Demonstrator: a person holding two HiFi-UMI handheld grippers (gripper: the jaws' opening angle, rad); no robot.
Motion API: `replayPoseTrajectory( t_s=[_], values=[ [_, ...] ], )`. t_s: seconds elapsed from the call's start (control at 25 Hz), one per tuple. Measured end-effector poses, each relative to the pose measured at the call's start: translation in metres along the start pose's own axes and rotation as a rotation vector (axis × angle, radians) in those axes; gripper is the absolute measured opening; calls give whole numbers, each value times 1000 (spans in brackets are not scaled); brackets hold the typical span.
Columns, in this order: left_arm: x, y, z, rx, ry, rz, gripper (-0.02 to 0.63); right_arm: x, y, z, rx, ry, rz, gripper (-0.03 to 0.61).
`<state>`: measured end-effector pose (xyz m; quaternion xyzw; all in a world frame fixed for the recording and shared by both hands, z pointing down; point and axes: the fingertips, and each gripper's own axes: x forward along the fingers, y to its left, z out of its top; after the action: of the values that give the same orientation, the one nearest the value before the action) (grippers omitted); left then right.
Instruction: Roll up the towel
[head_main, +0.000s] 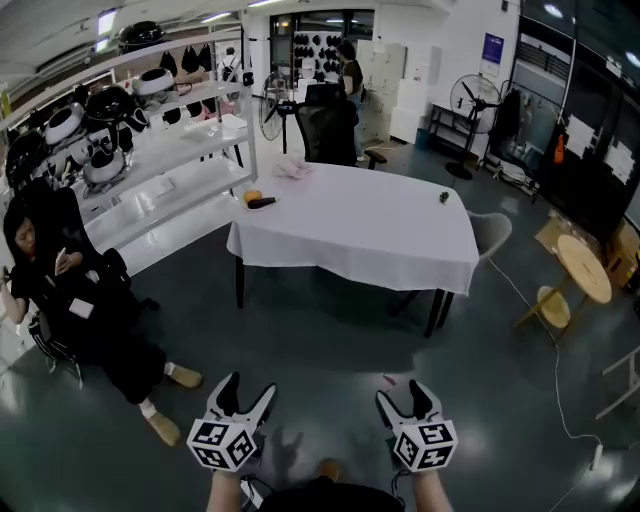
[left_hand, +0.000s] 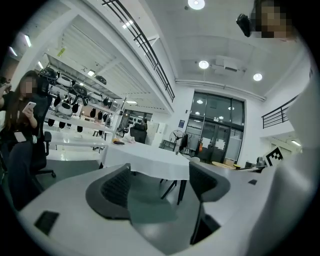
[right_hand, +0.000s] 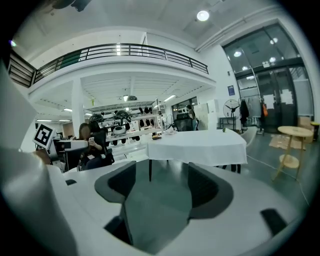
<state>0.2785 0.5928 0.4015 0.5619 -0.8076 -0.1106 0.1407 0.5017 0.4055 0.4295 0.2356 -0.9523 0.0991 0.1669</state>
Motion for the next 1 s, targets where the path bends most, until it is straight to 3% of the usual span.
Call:
replayPoseTrajectory(
  t_s=[0.44, 1.0],
  values=[
    [77, -2, -8, -9, -28, 34, 379, 63, -56, 15, -20, -1, 37, 336],
    [58, 0, -39, -19, 53, 72, 379, 49, -53, -25, 33, 65, 49, 333]
  ],
)
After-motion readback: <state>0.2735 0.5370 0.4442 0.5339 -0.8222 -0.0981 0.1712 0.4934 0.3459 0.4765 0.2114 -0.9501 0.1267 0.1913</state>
